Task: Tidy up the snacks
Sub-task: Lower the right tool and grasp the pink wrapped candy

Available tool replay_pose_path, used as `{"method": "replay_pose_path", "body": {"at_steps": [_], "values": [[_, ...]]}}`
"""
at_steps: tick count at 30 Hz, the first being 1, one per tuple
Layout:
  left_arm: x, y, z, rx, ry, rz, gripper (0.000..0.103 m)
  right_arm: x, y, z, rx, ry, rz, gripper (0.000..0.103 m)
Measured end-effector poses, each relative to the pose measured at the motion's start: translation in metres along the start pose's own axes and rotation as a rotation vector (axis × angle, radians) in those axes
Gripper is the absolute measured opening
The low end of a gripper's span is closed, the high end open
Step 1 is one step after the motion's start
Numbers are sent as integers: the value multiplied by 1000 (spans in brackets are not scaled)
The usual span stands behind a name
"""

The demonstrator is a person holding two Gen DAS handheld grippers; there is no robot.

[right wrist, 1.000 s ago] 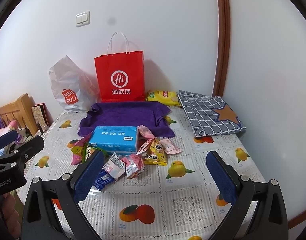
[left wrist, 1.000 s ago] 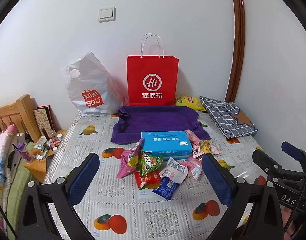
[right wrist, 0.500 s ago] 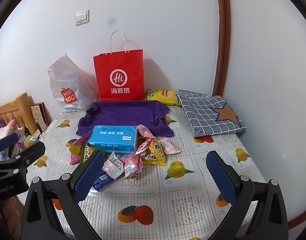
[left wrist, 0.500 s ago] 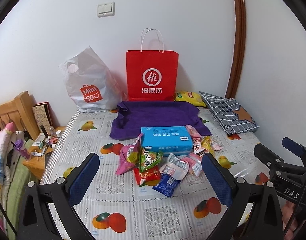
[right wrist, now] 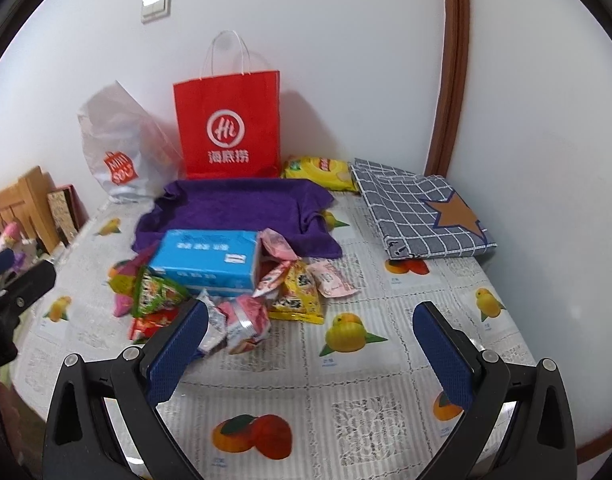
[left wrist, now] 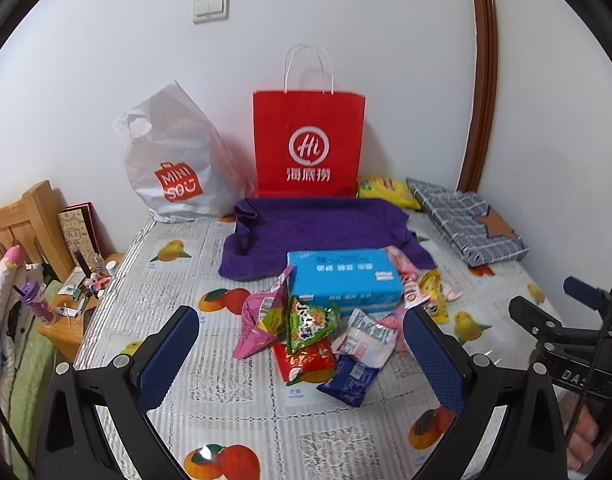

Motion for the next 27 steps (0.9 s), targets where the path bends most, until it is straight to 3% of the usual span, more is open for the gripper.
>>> {"method": "replay_pose_path", "body": {"at_steps": [4,11,16,22,27], "values": [[24,5,7,-9,-18,56,103,18,6,7,-31,-83,3,101],[60,9,13,-8,-20,106,103,49,5,6,11,-110,3,101],[79,7,19,-25,-29,126,103,80,9,3,29,-106,107,100],[105,6,31,-70,-36,161,103,115,13,-6,71,-117,172,83],[122,7,37,-74,-46,182,103,140,16,-11,51,-109,221,60]]}}
Point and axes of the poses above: each gripper's, at about its wrist camera, not at the fingertips, and x roughly the way its jaws point, z to its left, y to its underside, the point moved 10 cm from there along x, roughly the way its jaws point, and after that the axes turned 2 degrees about z, right-handed, at the moved point
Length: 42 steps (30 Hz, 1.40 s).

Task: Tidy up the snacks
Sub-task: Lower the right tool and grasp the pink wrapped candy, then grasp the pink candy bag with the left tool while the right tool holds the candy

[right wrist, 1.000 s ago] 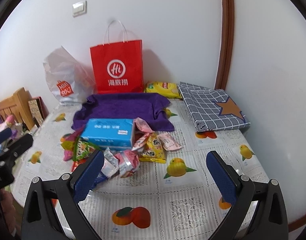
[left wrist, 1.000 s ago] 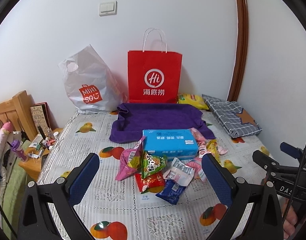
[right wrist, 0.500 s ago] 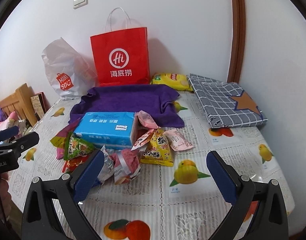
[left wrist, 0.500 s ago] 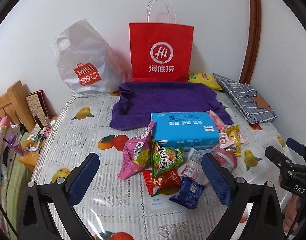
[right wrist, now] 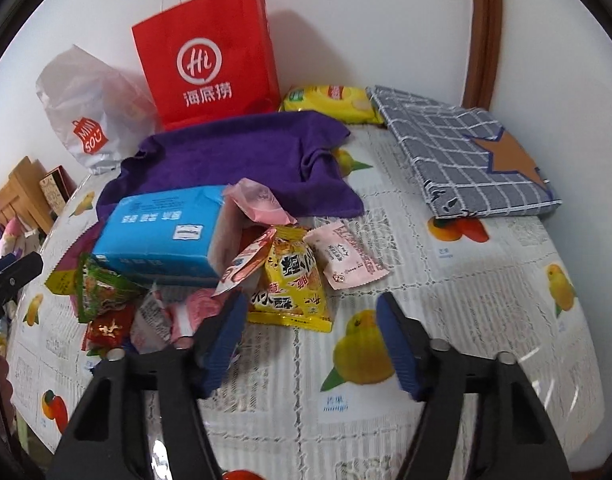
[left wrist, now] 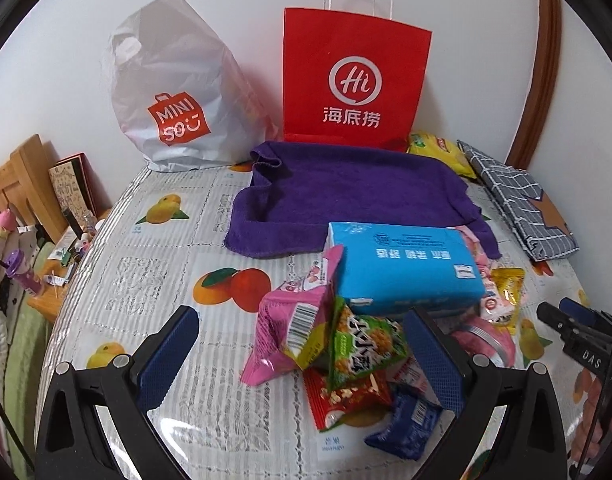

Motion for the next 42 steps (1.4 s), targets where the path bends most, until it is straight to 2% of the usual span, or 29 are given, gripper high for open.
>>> {"method": "replay_pose_path", "body": {"at_steps": [6,14,19,25,29,34,38,42], "values": [[18,-5,9,-7,-12,29,103,26,-15,-18,-6,28,20,48],[34,-15,22,-36,-40,47,103,67,-29,-29,-102,19,84,47],[42,-16,32,-75,-46,69,103,91,-27,-27,-156,-32,129,47],[46,-16,38,-82,-62,83,103,105,-26,-19,-229,-52,140,47],[46,-13,50,-98,-78,97,103,110,-25,-19,-241,-54,131,40],[47,-5,68,-139,-86,115,103,95,-20,-30,-211,1,105,38],[48,2,65,-154,-9,128,103,78,-10,-42,-147,16,95,38],[48,0,45,-117,53,120,103,69,9,-48,-100,15,118,38]]}}
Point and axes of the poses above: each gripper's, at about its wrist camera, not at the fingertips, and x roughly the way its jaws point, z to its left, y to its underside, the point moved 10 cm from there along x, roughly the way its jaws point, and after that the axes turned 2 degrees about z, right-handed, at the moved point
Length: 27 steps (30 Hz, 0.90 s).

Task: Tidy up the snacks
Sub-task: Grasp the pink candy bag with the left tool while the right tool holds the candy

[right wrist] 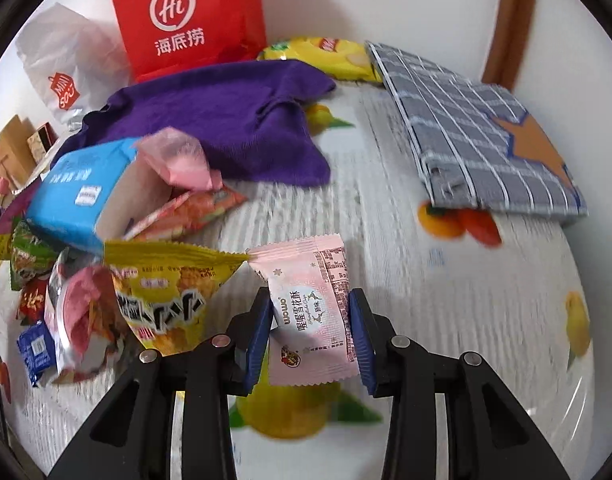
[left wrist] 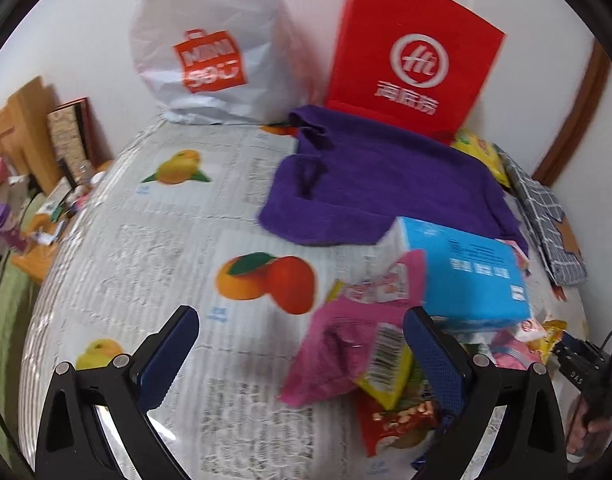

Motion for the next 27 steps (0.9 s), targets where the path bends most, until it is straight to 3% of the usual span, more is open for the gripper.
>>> {"method": "replay_pose_path", "body": {"at_steps": [6,9,12,17,24,26,27], "values": [[8,-3,-26,46,60,14,103,-7,19,0,32,-3,16,39],[22,0,-28,77,42,52,103,-7,27,2,34,7,30,39],[32,3,-17,30,47,69,102,-7,30,3,34,12,32,39],[41,10,12,-90,89,113,86,-9,31,4,40,18,42,39],[56,20,8,-69,77,159,82,-5,31,8,29,44,41,43],[57,20,3,-66,99,164,64,-5,31,9,29,46,34,45],[57,20,2,-66,103,168,63,-5,30,9,32,44,29,45]]}}
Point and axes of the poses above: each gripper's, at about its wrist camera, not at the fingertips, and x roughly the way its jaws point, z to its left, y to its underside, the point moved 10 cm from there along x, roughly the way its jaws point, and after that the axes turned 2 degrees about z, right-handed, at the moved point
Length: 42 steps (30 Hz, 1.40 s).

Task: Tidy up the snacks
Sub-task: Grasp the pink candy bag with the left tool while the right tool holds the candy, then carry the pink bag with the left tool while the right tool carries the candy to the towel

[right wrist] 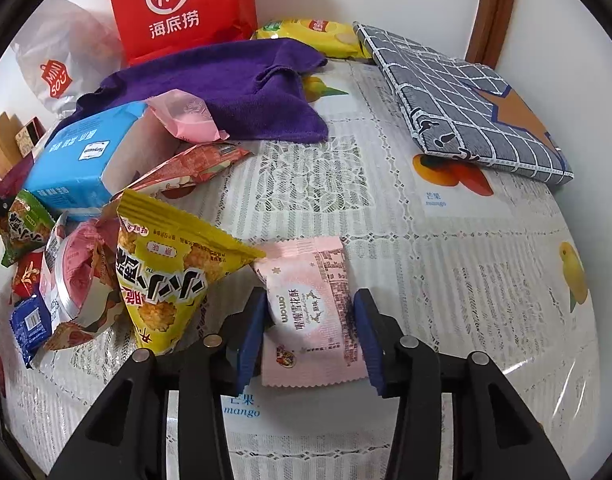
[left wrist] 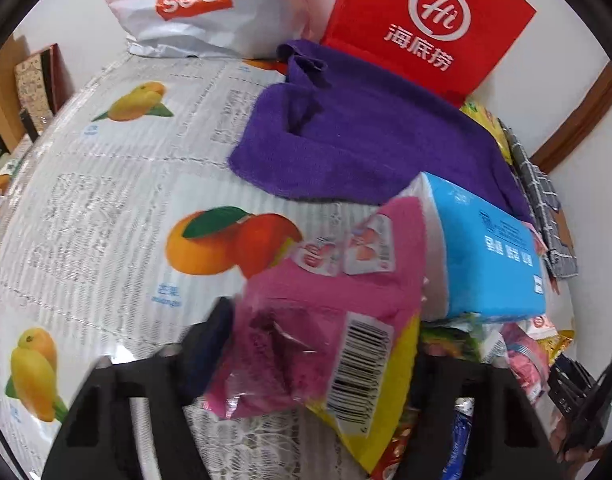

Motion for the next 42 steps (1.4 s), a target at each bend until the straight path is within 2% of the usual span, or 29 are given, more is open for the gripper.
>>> {"method": "replay_pose_path", "body": {"at_steps": [2,6,11,16,22,31,36,42], "values": [[-5,-1,-2,13,-6,-15,57,0,0,-1,12,-6,0,41],[-21,0,0,21,-9,-39,57,-10,0,-2,-2,16,-23,39],[-49,4,5,17,-30,-78,57,-31,1,-3,16,5,-58,39],[-76,11,1,29,-21,-113,57,-57,1,-3,48,-16,-105,39],[-105,21,-17,55,6,-145,57,-85,0,6,39,-30,-146,39],[-128,27,-59,110,41,-171,57,-125,-11,25,8,-59,-208,39],[-139,20,-83,154,46,-190,57,-135,-25,42,2,-92,-223,39],[-148,-3,-104,190,60,-209,57,-136,-56,64,-27,-128,-234,39]]}}
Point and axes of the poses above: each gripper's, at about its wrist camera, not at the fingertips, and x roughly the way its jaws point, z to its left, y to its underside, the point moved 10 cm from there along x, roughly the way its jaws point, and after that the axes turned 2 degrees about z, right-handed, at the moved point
